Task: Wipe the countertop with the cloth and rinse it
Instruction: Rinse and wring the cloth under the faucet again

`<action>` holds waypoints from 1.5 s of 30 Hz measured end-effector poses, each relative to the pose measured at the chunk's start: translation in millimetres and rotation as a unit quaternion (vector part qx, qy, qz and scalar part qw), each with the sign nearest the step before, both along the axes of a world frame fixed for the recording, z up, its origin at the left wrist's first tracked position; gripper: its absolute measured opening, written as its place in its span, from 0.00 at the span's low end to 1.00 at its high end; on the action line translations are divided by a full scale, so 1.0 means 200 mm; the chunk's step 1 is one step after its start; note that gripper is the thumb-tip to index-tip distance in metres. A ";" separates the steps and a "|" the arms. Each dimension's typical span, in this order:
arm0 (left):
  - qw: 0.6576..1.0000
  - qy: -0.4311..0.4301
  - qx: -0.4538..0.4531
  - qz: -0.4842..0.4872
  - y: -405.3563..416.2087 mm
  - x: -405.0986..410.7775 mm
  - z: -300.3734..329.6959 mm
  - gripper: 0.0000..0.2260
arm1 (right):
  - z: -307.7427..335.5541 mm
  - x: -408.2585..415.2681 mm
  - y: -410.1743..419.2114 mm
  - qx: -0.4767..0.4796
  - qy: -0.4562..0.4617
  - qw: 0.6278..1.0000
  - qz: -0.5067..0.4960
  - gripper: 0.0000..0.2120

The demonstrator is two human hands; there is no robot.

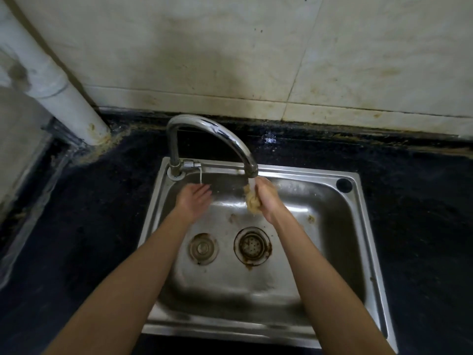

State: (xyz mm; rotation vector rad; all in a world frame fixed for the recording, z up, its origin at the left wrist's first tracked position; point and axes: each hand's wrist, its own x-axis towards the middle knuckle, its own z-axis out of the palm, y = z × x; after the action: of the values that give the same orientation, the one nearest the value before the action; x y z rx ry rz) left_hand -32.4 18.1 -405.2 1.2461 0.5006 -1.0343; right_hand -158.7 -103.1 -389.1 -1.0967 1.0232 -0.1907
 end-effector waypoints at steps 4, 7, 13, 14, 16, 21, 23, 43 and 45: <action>0.998 0.035 -0.053 0.013 -0.07 0.05 0.11 0.10 | 0.05 -0.04 -0.01 0.013 0.012 0.999 -0.040 0.14; 0.996 0.031 -0.085 0.004 -0.07 0.06 0.15 0.11 | 0.10 -0.06 -0.01 0.012 -0.020 0.997 -0.073 0.11; 0.993 -0.026 -0.109 -0.022 -0.10 0.11 0.30 0.12 | 0.17 -0.05 0.09 -0.015 -0.040 0.999 -0.015 0.05; 0.994 -0.033 -0.102 -0.030 -0.10 0.10 0.29 0.12 | 0.18 -0.06 0.10 -0.029 -0.048 0.998 -0.009 0.04; 0.994 -0.044 -0.061 -0.073 -0.08 0.04 0.29 0.10 | 0.18 -0.08 0.11 -0.063 -0.066 0.996 0.011 0.08; 0.965 0.091 0.018 -0.245 0.04 -0.24 0.19 0.16 | 0.22 -0.12 0.13 -0.239 -0.014 0.964 0.117 0.21; 0.955 0.188 -0.037 -0.226 0.06 -0.35 0.15 0.23 | 0.25 -0.16 0.15 -0.294 0.005 0.935 0.201 0.22; 0.894 0.245 -0.244 -0.284 0.14 -0.62 0.21 0.23 | 0.18 -0.57 0.22 -0.048 -0.108 0.990 0.076 0.09; 0.880 0.253 -0.273 -0.294 0.14 -0.64 0.26 0.20 | 0.08 -0.56 0.34 0.140 -0.188 0.972 0.028 0.12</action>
State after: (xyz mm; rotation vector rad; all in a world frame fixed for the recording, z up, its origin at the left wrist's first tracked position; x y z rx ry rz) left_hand -160.1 46.1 -353.6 0.6019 0.1795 -1.8935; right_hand -271.6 -36.0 -372.3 -0.7927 0.6541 -0.1938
